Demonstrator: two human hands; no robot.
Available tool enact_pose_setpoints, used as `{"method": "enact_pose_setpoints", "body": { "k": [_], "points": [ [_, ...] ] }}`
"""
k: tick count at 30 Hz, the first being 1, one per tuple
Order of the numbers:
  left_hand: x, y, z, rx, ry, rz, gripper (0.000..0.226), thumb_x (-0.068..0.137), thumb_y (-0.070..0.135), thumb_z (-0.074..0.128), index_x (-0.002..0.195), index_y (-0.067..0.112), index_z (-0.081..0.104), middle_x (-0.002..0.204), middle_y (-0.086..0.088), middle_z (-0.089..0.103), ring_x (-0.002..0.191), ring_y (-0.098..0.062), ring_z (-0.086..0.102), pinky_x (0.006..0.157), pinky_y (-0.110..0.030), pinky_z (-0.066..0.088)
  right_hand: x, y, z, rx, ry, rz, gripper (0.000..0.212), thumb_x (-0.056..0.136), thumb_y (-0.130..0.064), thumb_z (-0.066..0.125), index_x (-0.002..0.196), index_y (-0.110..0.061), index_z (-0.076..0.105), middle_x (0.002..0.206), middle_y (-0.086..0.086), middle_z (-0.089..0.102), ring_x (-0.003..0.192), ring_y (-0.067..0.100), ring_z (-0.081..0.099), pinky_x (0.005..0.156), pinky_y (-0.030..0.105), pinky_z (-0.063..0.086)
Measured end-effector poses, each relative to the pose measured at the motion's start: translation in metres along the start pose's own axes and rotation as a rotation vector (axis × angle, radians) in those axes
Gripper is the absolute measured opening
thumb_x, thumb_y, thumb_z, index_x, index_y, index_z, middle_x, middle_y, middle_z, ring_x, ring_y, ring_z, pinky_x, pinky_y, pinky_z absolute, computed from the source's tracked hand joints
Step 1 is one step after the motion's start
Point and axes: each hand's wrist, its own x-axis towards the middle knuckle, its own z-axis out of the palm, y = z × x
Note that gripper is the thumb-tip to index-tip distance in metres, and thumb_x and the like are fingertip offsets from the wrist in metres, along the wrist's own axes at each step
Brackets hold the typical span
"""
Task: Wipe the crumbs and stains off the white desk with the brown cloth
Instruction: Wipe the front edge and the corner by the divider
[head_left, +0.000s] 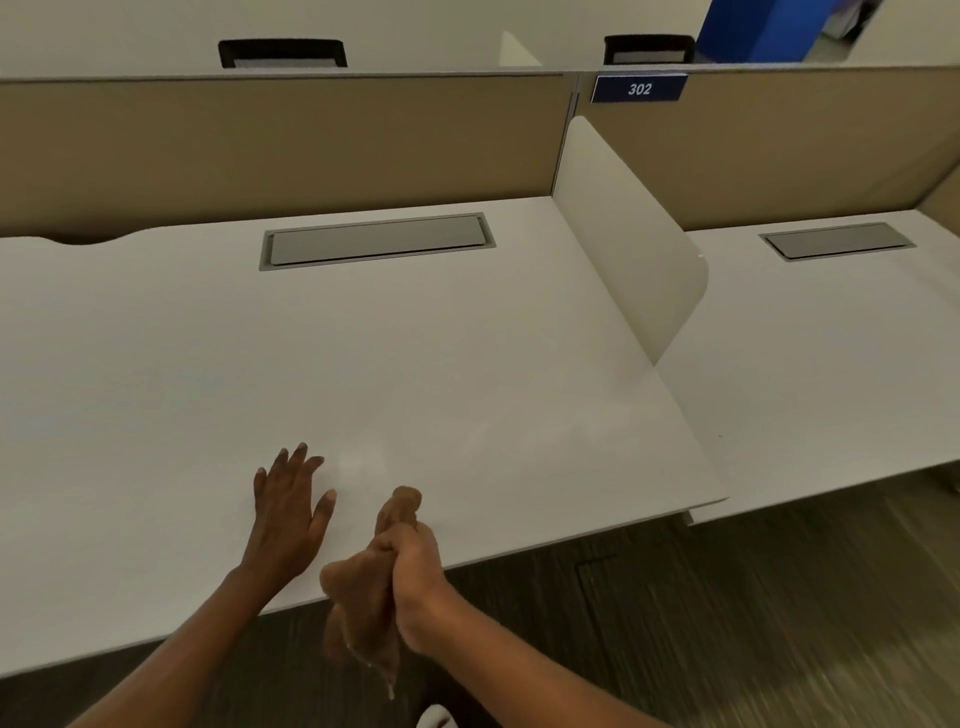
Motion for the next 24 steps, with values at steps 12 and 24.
{"method": "enact_pose_setpoints", "body": {
  "k": [12, 24],
  "points": [
    [0.016, 0.021, 0.006, 0.029, -0.038, 0.044, 0.065, 0.09, 0.053, 0.024, 0.135, 0.012, 0.044, 0.152, -0.016, 0.033, 0.146, -0.03, 0.014, 0.118, -0.05, 0.004, -0.082, -0.098, -0.178, 0.084, 0.375, -0.464, 0.025, 0.081, -0.029, 0.053, 0.071, -0.009, 0.065, 0.063, 0.007, 0.07, 0.061, 0.024, 0.067, 0.055, 0.031, 0.054],
    [0.009, 0.019, 0.005, 0.208, -0.105, -0.148, 0.096, 0.082, 0.071, -0.006, 0.14, 0.009, 0.04, 0.153, -0.018, 0.032, 0.143, -0.04, 0.018, 0.113, -0.061, 0.013, 0.094, -0.108, -0.237, -1.148, 0.549, -0.282, 0.065, 0.099, -0.031, 0.038, 0.153, -0.009, 0.009, 0.161, 0.022, -0.001, 0.145, 0.041, -0.015, 0.114, 0.062, -0.012]
  ]
}}
